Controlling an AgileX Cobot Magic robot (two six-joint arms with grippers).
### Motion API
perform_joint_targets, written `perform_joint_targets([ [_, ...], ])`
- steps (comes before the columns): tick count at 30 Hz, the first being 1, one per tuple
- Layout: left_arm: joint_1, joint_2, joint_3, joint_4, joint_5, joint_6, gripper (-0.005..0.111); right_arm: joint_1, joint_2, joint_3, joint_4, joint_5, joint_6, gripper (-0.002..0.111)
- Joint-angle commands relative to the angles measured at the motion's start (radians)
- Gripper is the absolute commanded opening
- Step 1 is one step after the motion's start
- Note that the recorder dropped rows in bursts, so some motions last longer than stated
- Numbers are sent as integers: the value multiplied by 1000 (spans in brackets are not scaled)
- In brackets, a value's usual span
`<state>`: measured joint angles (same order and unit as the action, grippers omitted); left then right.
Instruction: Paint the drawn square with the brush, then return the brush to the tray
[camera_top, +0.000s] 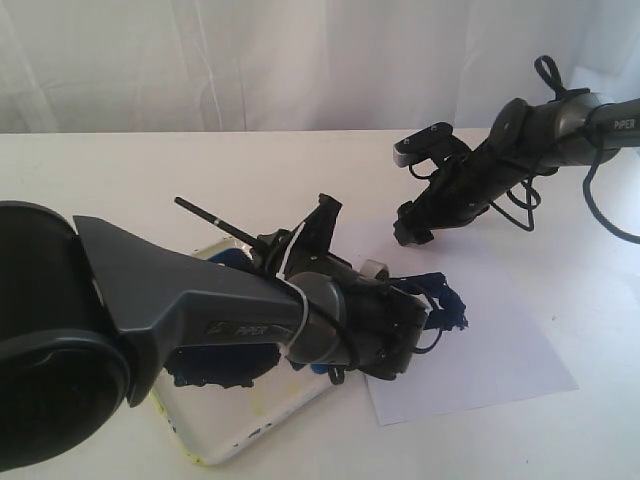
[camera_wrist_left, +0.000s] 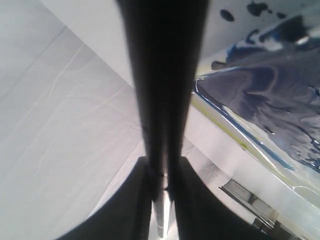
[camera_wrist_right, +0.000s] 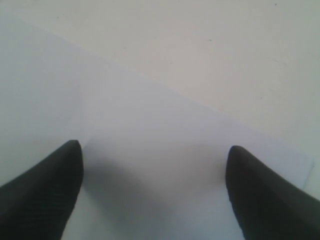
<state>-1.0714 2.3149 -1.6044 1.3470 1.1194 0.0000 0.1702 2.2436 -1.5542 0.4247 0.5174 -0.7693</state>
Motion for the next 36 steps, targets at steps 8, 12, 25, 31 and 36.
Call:
perform_joint_targets([
  [8, 15, -15, 9, -7, 102, 8, 0, -2, 34, 8, -33, 24, -1, 73],
  [12, 25, -15, 9, -19, 102, 8, 0, -2, 34, 8, -33, 24, -1, 73],
  [25, 69, -15, 9, 80, 102, -25, 0, -2, 34, 8, -33, 23, -1, 73],
  [31, 83, -15, 9, 163, 102, -91, 0, -2, 34, 8, -33, 23, -1, 73],
  [36, 92, -15, 9, 152, 80, -97, 0, -2, 34, 8, -33, 22, -1, 73],
])
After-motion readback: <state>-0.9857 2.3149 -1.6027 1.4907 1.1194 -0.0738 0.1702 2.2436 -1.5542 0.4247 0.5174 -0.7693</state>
